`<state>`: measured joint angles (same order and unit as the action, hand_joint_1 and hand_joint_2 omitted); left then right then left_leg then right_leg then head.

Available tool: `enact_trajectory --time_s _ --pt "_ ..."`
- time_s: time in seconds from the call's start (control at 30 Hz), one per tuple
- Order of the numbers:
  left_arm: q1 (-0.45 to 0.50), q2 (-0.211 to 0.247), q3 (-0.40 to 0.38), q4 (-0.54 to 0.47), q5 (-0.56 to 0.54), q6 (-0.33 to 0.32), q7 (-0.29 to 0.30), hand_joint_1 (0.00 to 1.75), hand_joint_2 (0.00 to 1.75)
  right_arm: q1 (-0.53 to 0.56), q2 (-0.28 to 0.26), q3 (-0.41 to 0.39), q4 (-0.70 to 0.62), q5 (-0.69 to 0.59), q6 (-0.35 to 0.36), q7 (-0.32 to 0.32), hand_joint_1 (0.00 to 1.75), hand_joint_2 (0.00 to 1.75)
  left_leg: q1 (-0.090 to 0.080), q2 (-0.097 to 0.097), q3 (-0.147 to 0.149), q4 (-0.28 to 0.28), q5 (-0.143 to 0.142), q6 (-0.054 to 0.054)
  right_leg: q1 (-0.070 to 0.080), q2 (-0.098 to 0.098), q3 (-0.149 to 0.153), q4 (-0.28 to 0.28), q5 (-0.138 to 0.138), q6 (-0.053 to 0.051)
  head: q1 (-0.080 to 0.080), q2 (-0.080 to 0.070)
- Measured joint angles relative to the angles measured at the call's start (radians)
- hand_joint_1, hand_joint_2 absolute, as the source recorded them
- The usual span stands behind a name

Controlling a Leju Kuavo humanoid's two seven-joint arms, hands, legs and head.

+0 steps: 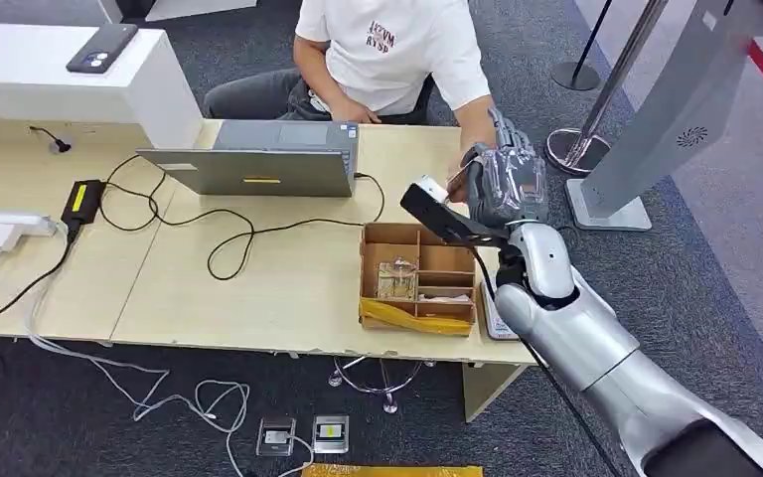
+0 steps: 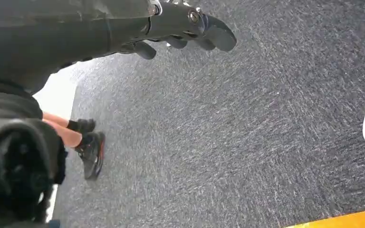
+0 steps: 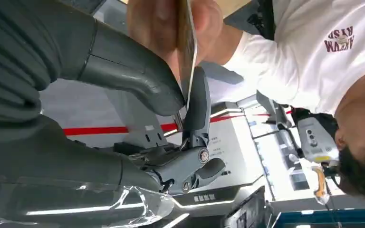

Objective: Pass the card to the sensor for recognition and then transmit it.

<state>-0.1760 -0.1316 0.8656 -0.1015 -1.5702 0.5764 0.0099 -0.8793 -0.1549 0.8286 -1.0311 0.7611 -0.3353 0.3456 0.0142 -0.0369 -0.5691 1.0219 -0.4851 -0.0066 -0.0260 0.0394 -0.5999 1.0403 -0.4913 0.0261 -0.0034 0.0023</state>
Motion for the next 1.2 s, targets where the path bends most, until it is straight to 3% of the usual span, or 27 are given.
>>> enact_trajectory --time_s 0.17,0.33,0.37,0.4,0.63,1.07,1.1,1.2 --pt "-0.001 0.000 -0.015 0.000 0.000 -0.002 0.000 0.00 0.00 -0.092 0.030 0.017 0.069 0.014 0.037 0.019 1.75 1.75 0.000 0.000 -0.002 0.000 0.000 0.000 0.000 0.001 -0.001 0.000 0.000 0.000 0.000 0.000" --pt "0.000 -0.002 -0.015 0.000 0.007 0.003 -0.006 0.00 0.00 -0.199 0.104 0.033 0.194 0.004 0.050 -0.001 1.75 1.75 0.001 -0.001 -0.001 0.000 0.000 -0.001 0.001 0.000 -0.001 0.000 0.000 0.000 0.000 0.000" --pt "0.000 -0.002 -0.015 0.000 0.007 0.003 -0.008 0.00 0.00 -0.208 0.116 0.037 0.216 0.005 0.050 -0.002 1.43 1.75 0.001 -0.001 -0.001 0.000 0.001 -0.001 0.001 0.000 -0.001 0.000 0.000 0.000 0.000 0.000" --pt "0.001 -0.002 -0.015 0.000 0.007 0.003 -0.011 0.00 0.00 -0.215 0.126 0.043 0.235 0.005 0.050 -0.002 0.02 1.75 0.001 -0.001 -0.001 0.000 0.001 -0.001 0.001 0.000 -0.001 0.000 0.000 0.000 0.000 0.000" --pt "0.000 -0.001 -0.018 0.000 0.000 -0.007 -0.012 0.00 0.00 -0.225 0.152 0.071 0.348 -0.020 0.025 -0.006 0.00 1.75 0.000 -0.001 -0.002 0.000 0.000 0.000 0.000 0.000 -0.001 0.000 0.000 0.000 0.000 0.000" --pt "-0.001 -0.001 -0.037 0.000 0.000 -0.013 -0.008 0.00 0.00 -0.224 0.138 0.098 0.388 -0.038 0.001 0.010 0.00 1.75 0.001 0.000 -0.001 0.000 0.000 -0.001 0.001 0.000 -0.001 0.000 0.000 0.000 0.000 0.000" --pt "-0.001 -0.001 -0.037 0.000 0.000 -0.013 -0.008 0.00 1.75 -0.223 0.138 0.099 0.388 -0.048 -0.019 0.008 0.00 1.75 0.001 0.000 0.000 0.000 0.000 -0.001 0.001 0.001 -0.001 0.000 0.000 0.000 0.000 0.000" --pt "0.000 -0.002 -0.036 0.000 0.000 -0.006 -0.008 0.00 1.75 -0.211 0.120 0.092 0.370 -0.086 -0.152 -0.002 0.00 1.75 0.001 0.000 0.000 0.000 0.000 0.000 0.001 0.001 -0.001 0.000 0.000 0.000 0.000 0.000"
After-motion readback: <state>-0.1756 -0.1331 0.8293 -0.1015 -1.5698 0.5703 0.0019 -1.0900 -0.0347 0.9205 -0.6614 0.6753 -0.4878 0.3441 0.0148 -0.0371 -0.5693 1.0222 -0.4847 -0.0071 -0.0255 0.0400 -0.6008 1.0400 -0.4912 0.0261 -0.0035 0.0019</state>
